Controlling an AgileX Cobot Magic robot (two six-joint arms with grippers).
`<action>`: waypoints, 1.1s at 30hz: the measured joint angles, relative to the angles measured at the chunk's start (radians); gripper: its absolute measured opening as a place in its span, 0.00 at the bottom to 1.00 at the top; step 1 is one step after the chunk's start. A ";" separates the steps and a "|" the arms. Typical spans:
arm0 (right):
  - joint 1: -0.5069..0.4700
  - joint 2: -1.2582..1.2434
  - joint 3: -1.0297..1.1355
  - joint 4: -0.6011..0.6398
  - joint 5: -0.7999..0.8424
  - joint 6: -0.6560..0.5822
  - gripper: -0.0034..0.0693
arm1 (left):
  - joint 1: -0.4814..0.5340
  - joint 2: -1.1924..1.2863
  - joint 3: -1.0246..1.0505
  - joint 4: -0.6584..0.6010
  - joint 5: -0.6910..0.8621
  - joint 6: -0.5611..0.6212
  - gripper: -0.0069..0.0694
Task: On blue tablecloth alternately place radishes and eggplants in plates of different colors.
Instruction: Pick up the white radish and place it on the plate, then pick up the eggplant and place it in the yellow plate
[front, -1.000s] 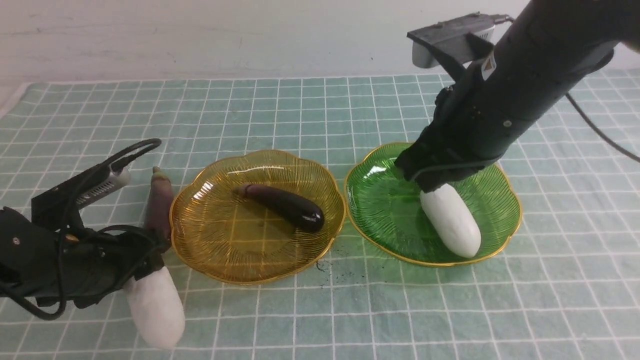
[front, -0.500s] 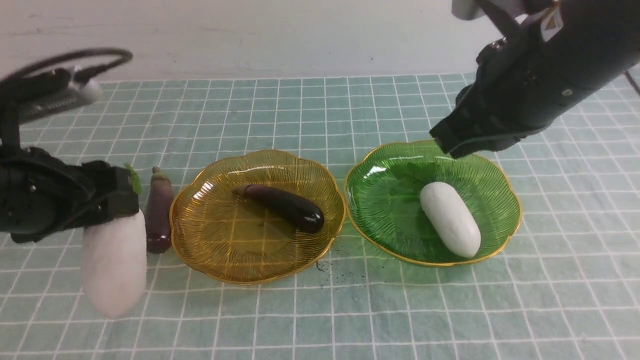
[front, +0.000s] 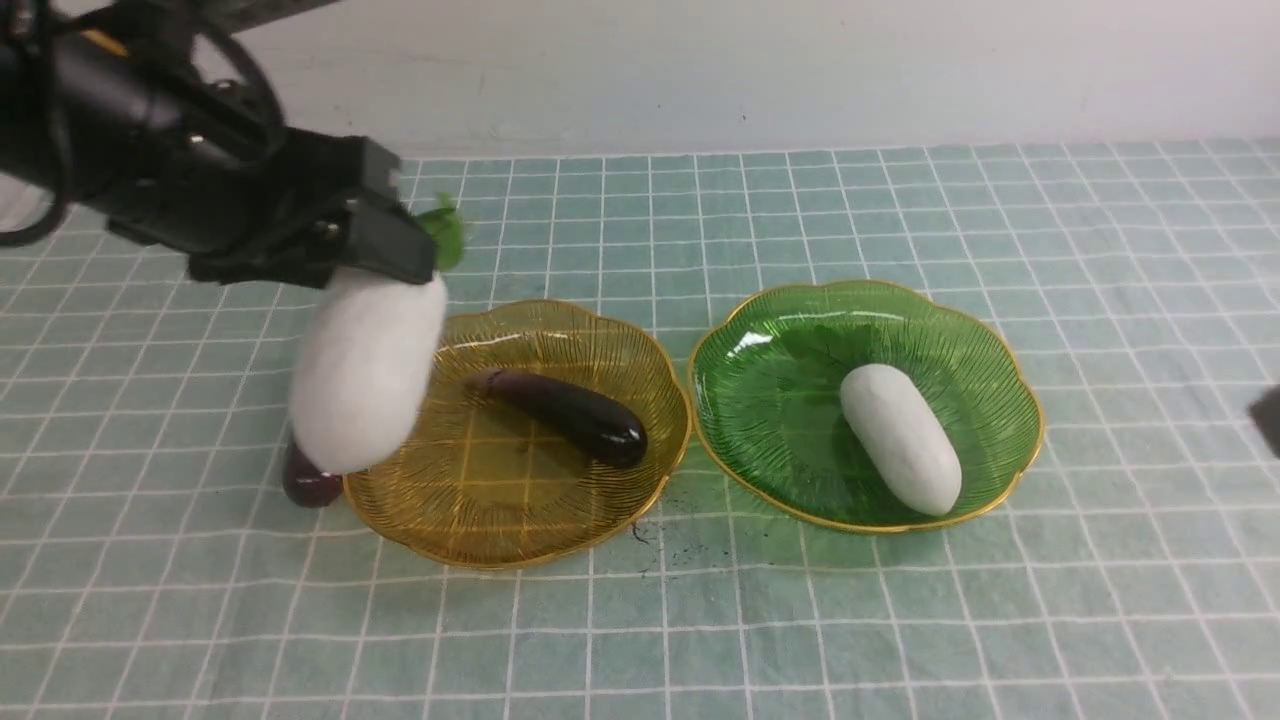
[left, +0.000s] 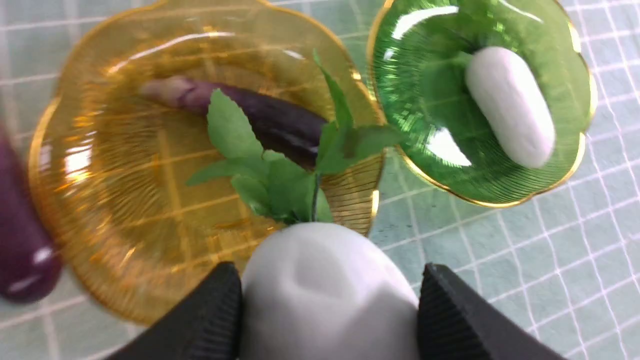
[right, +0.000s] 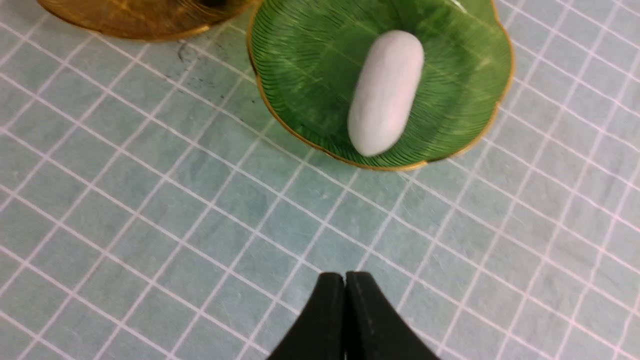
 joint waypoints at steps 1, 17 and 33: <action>0.000 -0.045 0.031 -0.009 0.001 0.020 0.03 | -0.027 0.042 -0.035 -0.004 0.002 0.007 0.62; 0.000 -0.381 0.253 -0.020 -0.015 0.145 0.03 | -0.345 0.694 -0.684 -0.008 -0.013 -0.051 0.62; 0.000 -0.381 0.328 -0.023 -0.017 0.157 0.03 | -0.358 0.799 -0.742 -0.012 -0.138 -0.175 0.84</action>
